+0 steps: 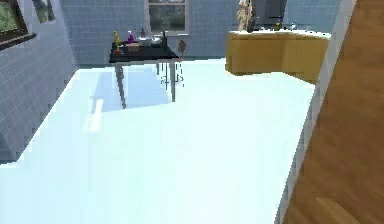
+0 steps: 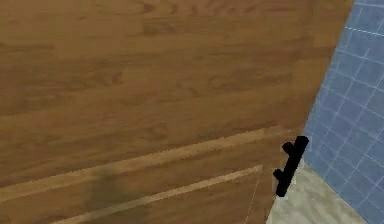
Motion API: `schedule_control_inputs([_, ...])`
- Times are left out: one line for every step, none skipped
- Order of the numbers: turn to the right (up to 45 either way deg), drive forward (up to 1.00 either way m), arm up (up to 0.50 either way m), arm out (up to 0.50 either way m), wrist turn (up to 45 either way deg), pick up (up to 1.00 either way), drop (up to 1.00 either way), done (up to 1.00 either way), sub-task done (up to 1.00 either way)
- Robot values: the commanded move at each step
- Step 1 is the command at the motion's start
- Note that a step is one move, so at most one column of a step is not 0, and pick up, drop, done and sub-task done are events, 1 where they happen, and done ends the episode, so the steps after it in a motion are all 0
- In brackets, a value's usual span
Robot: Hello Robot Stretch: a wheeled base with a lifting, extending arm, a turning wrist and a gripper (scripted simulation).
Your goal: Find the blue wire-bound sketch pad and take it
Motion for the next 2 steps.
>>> schedule_control_inputs([0.0,1.00,0.00,0.00,0.0,0.00,0.00,0.00,0.00])
schedule_control_inputs([-3.0,0.00,0.00,0.00,0.0,0.00,0.00,0.00,0.00])
